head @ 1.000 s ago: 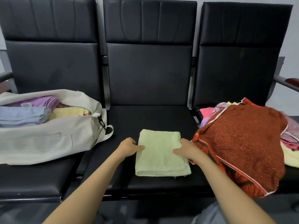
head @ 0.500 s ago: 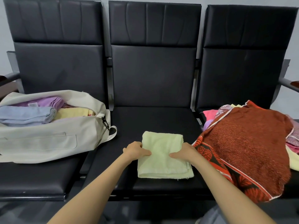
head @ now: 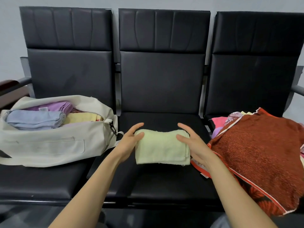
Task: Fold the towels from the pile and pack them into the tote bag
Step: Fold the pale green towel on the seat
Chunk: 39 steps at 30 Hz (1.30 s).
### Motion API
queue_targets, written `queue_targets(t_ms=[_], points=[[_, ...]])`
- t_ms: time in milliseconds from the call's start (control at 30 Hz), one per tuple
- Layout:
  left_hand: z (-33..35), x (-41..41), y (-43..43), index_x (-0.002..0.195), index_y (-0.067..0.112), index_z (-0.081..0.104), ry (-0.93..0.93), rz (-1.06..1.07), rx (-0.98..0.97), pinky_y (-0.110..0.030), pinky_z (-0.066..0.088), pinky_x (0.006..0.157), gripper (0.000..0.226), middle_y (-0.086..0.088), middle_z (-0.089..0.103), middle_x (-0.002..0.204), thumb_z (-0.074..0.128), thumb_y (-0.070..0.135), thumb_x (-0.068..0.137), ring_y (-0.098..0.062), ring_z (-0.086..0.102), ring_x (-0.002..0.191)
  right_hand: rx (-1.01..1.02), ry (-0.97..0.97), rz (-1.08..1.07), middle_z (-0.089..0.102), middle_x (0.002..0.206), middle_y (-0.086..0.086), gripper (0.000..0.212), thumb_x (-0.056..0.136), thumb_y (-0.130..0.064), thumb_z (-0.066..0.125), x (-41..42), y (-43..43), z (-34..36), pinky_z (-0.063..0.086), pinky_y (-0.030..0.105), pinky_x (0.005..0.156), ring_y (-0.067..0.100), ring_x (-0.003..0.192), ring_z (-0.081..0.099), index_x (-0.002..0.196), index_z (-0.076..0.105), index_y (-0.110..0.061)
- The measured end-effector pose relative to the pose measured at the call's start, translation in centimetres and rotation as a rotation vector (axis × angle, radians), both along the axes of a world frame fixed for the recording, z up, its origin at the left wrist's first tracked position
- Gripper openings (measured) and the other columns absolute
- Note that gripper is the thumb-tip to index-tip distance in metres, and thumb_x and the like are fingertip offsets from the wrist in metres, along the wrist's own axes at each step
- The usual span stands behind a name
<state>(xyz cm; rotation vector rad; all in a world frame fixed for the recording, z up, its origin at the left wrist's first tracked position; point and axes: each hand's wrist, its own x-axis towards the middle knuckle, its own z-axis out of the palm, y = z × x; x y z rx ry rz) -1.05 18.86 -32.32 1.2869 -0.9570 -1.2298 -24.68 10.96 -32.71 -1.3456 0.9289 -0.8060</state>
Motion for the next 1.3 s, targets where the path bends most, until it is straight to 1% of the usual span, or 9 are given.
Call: queue_targets(t_ms=[167, 333, 533, 667, 800, 900, 1033, 1167, 1300], points=[[1.1, 0.4, 1.3, 0.133, 0.036, 0.049, -0.537, -0.038, -0.114, -0.019, 0.047, 0.089, 0.069, 0.004, 0.055, 0.123, 0.077, 0.008, 0.076, -0.015, 0.054, 0.110, -0.245, 0.164, 0.105, 0.057, 0.119, -0.012, 0.062, 0.073, -0.004, 0.077, -0.1, 1.1, 1.7, 0.049, 0.018, 0.080, 0.006, 0.110, 0.056, 0.117, 0.055, -0.042], [0.5, -0.7, 1.4, 0.138, 0.031, 0.045, -0.931, 0.220, -0.254, -0.014, 0.032, 0.073, 0.068, 0.010, 0.045, 0.095, 0.073, 0.011, 0.079, -0.007, 0.044, 0.089, -0.515, 0.429, -0.012, 0.053, 0.121, -0.009, 0.060, 0.078, -0.004, 0.069, 1.5, 1.9, 0.9, 0.042, 0.009, 0.074, 0.006, 0.107, 0.052, 0.125, 0.050, -0.036], [0.3, 0.1, 1.5, 0.125, 0.014, 0.058, -1.194, 0.268, -0.242, -0.023, 0.040, 0.076, 0.044, 0.002, 0.043, 0.097, 0.069, 0.016, 0.082, -0.013, 0.045, 0.089, -0.724, 0.733, -0.126, 0.043, 0.121, -0.002, 0.046, 0.091, -0.014, 0.059, 2.8, 1.8, 0.8, 0.037, 0.023, 0.086, 0.017, 0.118, 0.043, 0.133, 0.045, -0.023], [0.6, 1.8, 2.2, 0.100, 0.017, 0.060, -1.095, 0.223, -0.318, -0.012, 0.034, 0.078, 0.034, 0.004, 0.038, 0.109, 0.077, 0.016, 0.070, -0.013, 0.042, 0.099, -0.746, 0.690, -0.189, 0.038, 0.107, -0.006, 0.026, 0.083, -0.020, 0.066, 3.4, 1.5, 1.5, 0.035, 0.018, 0.068, 0.013, 0.109, 0.038, 0.108, 0.056, -0.023], [2.3, 3.3, 3.5, 0.090, 0.025, 0.053, -0.680, 0.135, -0.309, -0.025, 0.053, 0.071, 0.032, 0.012, 0.061, 0.102, 0.070, 0.023, 0.063, -0.011, 0.059, 0.093, -0.612, 0.404, -0.125, 0.033, 0.134, -0.011, 0.034, 0.072, -0.011, 0.078, 4.0, 1.3, 1.9, 0.031, 0.027, 0.100, 0.009, 0.133, 0.023, 0.098, 0.058, -0.019], [3.5, 4.5, 3.6, 0.099, 0.023, 0.050, -0.597, 0.125, -0.320, -0.021, 0.051, 0.067, 0.031, 0.008, 0.059, 0.089, 0.068, 0.013, 0.077, -0.003, 0.058, 0.080, -0.428, 0.176, -0.029, 0.056, 0.110, -0.013, 0.034, 0.077, -0.008, 0.074, 5.3, 1.4, 1.9, 0.050, 0.027, 0.078, 0.013, 0.110, 0.055, 0.102, 0.055, -0.021], [4.8, 7.8, 3.6, 0.120, 0.026, 0.051, -0.615, 0.120, -0.230, -0.019, 0.048, 0.080, 0.033, 0.014, 0.061, 0.109, 0.063, 0.017, 0.091, 0.002, 0.059, 0.098, -0.416, 0.235, 0.016, 0.060, 0.097, -0.006, 0.024, 0.087, -0.021, 0.067, 8.4, 1.3, 2.4, 0.052, 0.033, 0.073, 0.011, 0.091, 0.059, 0.101, 0.048, -0.026], [5.4, 12.3, 4.0, 0.123, 0.020, 0.053, -0.579, 0.253, -0.177, -0.028, 0.050, 0.086, 0.033, 0.009, 0.065, 0.110, 0.062, 0.022, 0.091, -0.009, 0.062, 0.104, -0.486, 0.280, 0.120, 0.059, 0.104, -0.010, 0.025, 0.093, -0.025, 0.060, 13.7, 1.1, 4.9, 0.046, 0.017, 0.068, 0.000, 0.093, 0.055, 0.113, 0.046, -0.028], [6.6, 16.4, 4.8, 0.119, 0.018, 0.051, -0.584, 0.421, -0.193, -0.006, 0.044, 0.071, 0.027, 0.010, 0.061, 0.107, 0.056, 0.011, 0.094, -0.003, 0.057, 0.096, -0.502, 0.301, 0.208, 0.060, 0.104, -0.001, 0.021, 0.095, -0.027, 0.055, 20.1, 0.6, 7.2, 0.047, 0.025, 0.069, 0.013, 0.093, 0.058, 0.113, 0.046, -0.021]])
